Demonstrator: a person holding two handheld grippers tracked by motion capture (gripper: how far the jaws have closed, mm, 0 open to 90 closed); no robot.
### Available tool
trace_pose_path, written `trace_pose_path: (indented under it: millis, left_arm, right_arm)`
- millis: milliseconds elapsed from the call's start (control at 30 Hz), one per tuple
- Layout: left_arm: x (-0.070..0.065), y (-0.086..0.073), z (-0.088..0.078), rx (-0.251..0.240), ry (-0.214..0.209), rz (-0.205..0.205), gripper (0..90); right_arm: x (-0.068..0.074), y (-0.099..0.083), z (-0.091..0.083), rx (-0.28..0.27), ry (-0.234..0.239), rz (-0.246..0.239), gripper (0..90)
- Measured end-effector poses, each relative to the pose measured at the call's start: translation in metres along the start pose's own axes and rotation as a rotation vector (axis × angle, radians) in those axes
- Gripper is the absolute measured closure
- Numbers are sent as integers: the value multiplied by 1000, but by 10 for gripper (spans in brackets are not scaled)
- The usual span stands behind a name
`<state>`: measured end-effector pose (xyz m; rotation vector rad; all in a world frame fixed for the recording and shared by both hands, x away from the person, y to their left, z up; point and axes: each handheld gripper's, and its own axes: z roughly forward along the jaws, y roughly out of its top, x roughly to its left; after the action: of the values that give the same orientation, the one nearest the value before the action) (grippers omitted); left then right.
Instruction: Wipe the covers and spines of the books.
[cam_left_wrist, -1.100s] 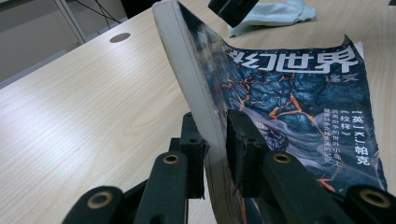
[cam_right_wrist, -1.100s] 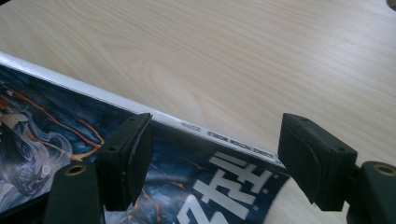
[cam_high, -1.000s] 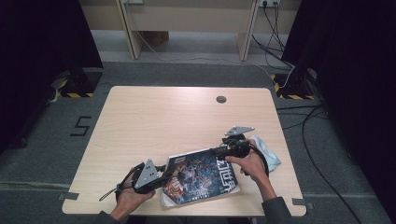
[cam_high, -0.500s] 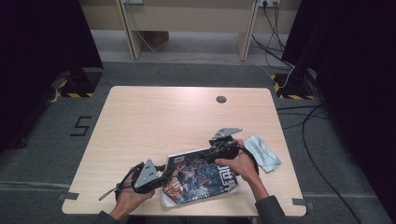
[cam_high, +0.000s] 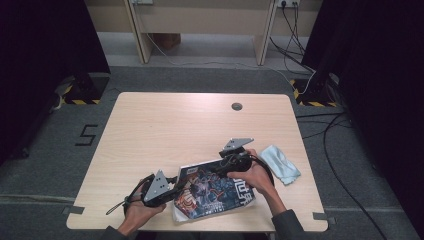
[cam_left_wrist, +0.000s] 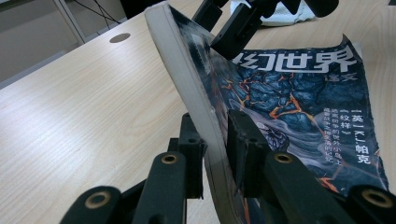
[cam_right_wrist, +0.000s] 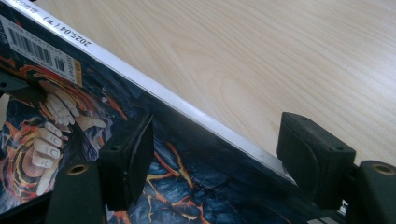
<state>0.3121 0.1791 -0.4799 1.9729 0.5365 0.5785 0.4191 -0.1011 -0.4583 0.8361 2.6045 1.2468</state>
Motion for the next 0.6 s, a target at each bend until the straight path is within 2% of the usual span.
trace_pose_path:
  millis: [133,167,200,267,300,367,467,600]
  left_arm:
    - [0,0,1,4,5,-6,760]
    - [1,0,1,7,8,-11,760]
    - [1,0,1,8,12,-17,760]
    - [3,0,1,18,19,-29,758]
    - [4,0,2,16,22,-49,758]
    - [6,0,2,17,22,-55,755]
    - [7,0,3,10,12,-65,744]
    - [10,0,5,5,-14,-55,739]
  right_arm:
    - [0,-1,-3,1,0,-27,339]
    - [-1,-1,-6,9,3,-43,391]
    - [-1,-1,-6,9,3,-43,391]
    - [-1,-3,-10,11,14,-61,464]
    - [-1,-4,-13,12,15,-79,494]
    - [-1,-7,-18,25,20,-106,547]
    - [-2,-10,-24,33,47,-115,588]
    - [-6,-15,-28,39,96,-114,615]
